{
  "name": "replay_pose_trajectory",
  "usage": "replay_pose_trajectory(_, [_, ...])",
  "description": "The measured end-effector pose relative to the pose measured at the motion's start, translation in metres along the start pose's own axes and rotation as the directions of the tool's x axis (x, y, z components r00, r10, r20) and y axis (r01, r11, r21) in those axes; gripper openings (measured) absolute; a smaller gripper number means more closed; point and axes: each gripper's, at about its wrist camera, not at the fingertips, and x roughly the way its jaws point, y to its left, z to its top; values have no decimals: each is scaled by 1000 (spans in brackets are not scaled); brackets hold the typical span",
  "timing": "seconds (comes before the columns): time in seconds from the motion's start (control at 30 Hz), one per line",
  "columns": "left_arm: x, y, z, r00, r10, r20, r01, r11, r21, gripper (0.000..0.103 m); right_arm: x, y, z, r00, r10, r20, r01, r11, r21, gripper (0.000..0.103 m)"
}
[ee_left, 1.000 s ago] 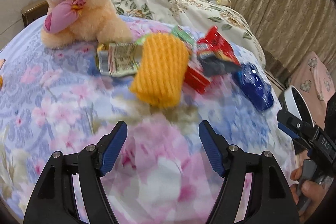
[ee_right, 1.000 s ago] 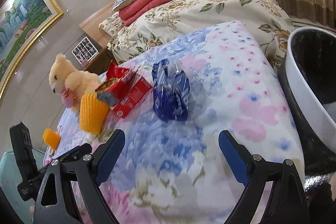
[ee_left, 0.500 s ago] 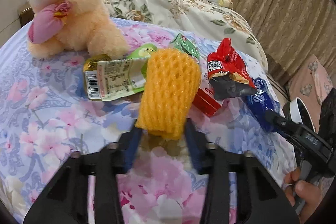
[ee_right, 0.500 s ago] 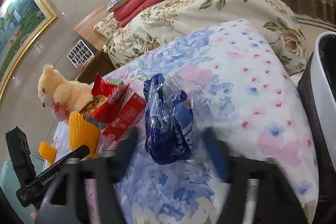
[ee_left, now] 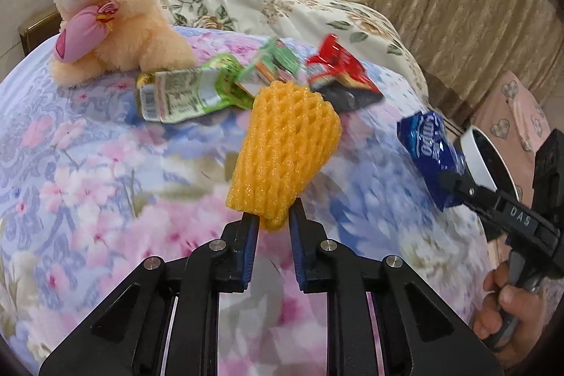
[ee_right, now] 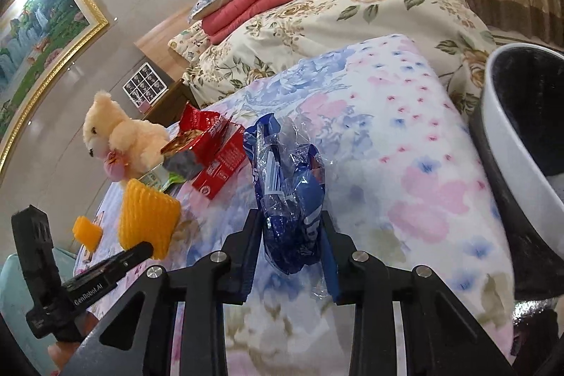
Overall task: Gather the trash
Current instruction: 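Carry the blue bag and orange foam net over the bin and open both tools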
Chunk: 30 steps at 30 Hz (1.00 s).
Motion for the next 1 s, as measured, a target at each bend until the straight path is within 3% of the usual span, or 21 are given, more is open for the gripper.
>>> replay_pose_trajectory(0.43, [-22, -62, -8, 995, -104, 1, 103, 989, 102, 16, -58, -9, -6, 998, 7, 65, -6, 1000, -11, 32])
replay_pose_trajectory(1.0, [-22, -143, -8, 981, -194, -21, 193, 953, 232, 16, -116, -59, -9, 986, -89, 144, 82, 995, 49, 32])
